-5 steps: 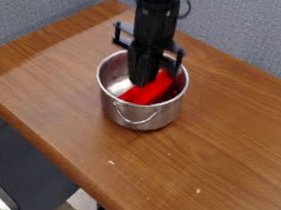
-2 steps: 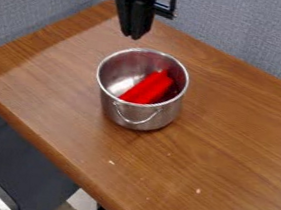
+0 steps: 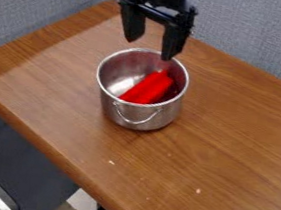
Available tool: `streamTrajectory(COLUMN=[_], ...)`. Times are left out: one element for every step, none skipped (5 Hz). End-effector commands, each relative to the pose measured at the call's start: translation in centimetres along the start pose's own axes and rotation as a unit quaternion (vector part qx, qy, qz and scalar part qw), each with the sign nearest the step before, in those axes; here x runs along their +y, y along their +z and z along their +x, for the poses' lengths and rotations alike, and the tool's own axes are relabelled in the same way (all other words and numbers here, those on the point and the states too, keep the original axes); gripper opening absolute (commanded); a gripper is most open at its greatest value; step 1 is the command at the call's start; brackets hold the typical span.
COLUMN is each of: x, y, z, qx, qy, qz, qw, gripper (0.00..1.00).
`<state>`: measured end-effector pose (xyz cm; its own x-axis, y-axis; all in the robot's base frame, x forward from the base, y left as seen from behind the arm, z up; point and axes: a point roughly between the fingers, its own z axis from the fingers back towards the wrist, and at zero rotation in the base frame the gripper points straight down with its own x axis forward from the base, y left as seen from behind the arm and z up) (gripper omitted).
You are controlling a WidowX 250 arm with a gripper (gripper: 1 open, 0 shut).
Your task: Move the red object from the metal pot to the table
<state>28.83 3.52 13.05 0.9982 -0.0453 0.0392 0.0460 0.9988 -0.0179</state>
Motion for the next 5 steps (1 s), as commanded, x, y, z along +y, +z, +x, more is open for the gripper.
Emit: streamTrajectory(x=[0.5,1.1,1.4,1.7,1.8], y=[0.5,-0.7,-1.8,-2.8,-3.7], z=[-0.2,-0.4,-0.5,-0.4,-0.4], qx=[-0.026,-0.026,-0.026,-0.023,-0.022], qy=[-0.024,-0.031,-0.031,-0.029,-0.026], qz=[-0.006,0.008,0.018,0.021,0.023], qw=[0.9994,0.9992,0.999,0.9991,0.9992], gripper=[1.0,1.0,1.0,1.0,1.0])
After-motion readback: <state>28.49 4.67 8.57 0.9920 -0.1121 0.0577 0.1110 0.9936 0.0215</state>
